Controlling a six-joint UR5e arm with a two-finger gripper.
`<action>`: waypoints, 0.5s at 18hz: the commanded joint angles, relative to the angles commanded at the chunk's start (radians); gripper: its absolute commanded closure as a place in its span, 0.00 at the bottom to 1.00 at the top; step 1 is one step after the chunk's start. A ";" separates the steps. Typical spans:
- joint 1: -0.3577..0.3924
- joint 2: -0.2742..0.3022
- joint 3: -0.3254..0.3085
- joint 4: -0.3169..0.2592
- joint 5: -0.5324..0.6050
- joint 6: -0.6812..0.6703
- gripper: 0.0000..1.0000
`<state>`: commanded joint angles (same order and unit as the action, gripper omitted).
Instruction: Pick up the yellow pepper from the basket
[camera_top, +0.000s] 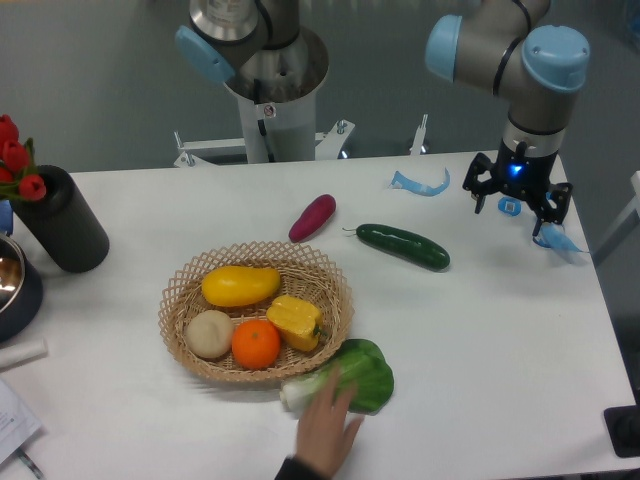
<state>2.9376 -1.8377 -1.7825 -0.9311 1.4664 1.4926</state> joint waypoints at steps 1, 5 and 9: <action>0.000 0.000 0.000 0.000 0.003 0.002 0.00; -0.002 0.000 0.000 0.000 0.002 -0.008 0.00; -0.011 0.002 -0.006 -0.008 0.003 -0.028 0.00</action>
<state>2.9269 -1.8362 -1.7886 -0.9388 1.4696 1.4650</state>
